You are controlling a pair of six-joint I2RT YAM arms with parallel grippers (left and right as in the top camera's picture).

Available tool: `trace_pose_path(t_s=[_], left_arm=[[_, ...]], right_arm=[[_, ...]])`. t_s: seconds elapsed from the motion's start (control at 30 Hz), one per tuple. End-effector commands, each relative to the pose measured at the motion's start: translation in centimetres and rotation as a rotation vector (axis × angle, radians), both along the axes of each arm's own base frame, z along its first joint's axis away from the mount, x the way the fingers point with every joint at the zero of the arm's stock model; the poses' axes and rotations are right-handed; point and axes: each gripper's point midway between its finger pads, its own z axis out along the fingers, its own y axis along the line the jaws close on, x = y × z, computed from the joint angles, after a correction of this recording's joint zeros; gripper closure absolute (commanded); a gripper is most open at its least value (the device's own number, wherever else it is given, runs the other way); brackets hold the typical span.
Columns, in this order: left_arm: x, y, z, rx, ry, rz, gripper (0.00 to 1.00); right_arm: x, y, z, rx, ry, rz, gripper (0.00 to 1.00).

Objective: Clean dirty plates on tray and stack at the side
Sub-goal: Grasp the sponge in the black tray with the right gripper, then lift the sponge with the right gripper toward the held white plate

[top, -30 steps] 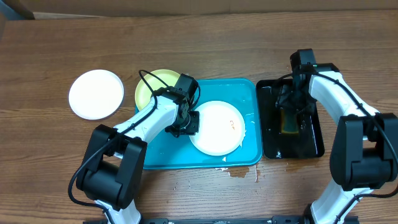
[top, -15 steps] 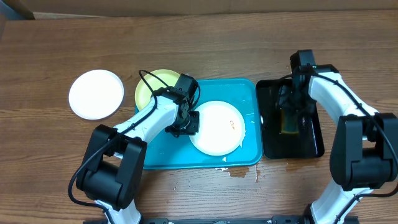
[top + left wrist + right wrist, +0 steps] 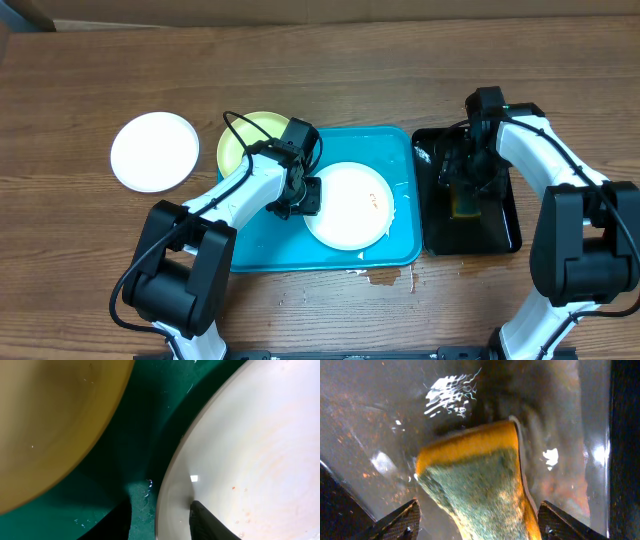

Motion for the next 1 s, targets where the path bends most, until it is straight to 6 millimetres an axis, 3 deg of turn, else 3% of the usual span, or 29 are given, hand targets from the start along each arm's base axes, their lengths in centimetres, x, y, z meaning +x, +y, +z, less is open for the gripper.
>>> trace_pose_path(t_s=[0.0,0.13,0.23,0.27,0.3,0.33,0.43,0.53,0.7,0.8,0.87,0.97], left_arm=[[0.1,-0.4,-0.3,-0.004,0.003,-0.024,0.6],[0.1,-0.4,-0.3,-0.004,0.003,-0.024,0.66],[0.1,-0.4,-0.3,-0.004,0.003,-0.024,0.81],[0.1,-0.4,-0.3,-0.004,0.003,-0.024,0.88],[0.1,-0.4,-0.3,-0.004,0.003,-0.024,0.91],[0.1,-0.4,-0.3,-0.004,0.003,-0.024,0.93],[0.1,-0.4,-0.3,-0.004,0.003,-0.024,0.94],[0.1,-0.4,-0.3,-0.004,0.002,-0.024,0.95],[0.3,-0.4,-0.3,-0.007,-0.004,-0.023,0.74],[0.4,-0.5,-0.3,-0.01,-0.01,-0.023,0.7],[0.5,-0.5,-0.2,-0.012,-0.014,-0.023,0.71],[0.6,-0.5,-0.2,-0.012,-0.015,-0.023,0.92]], right_arm=[[-0.3,0.1,-0.1,0.005,0.017,-0.003,0.24],[-1.1,0.1,-1.4,0.005,0.029,0.001,0.26],[-1.4,0.1,-1.9,0.005,0.029,0.001,0.41],[-1.4,0.1,-1.9,0.005,0.029,0.001,0.58],[-1.4,0.1,-1.9,0.005,0.03,0.001,0.83],[-1.4,0.1,-1.9,0.006,0.031,0.001,0.96],[-0.9,0.2,-1.1,0.008,0.025,0.002,0.96],[-0.2,0.1,1.0,0.004,0.029,0.004,0.96],[0.6,0.2,3.8,0.006,0.021,0.003,0.96],[0.2,0.2,3.8,0.005,0.036,0.003,0.96],[-0.1,0.1,3.6,0.004,0.046,0.004,0.96],[-0.2,0.1,3.5,0.003,0.05,0.004,0.96]])
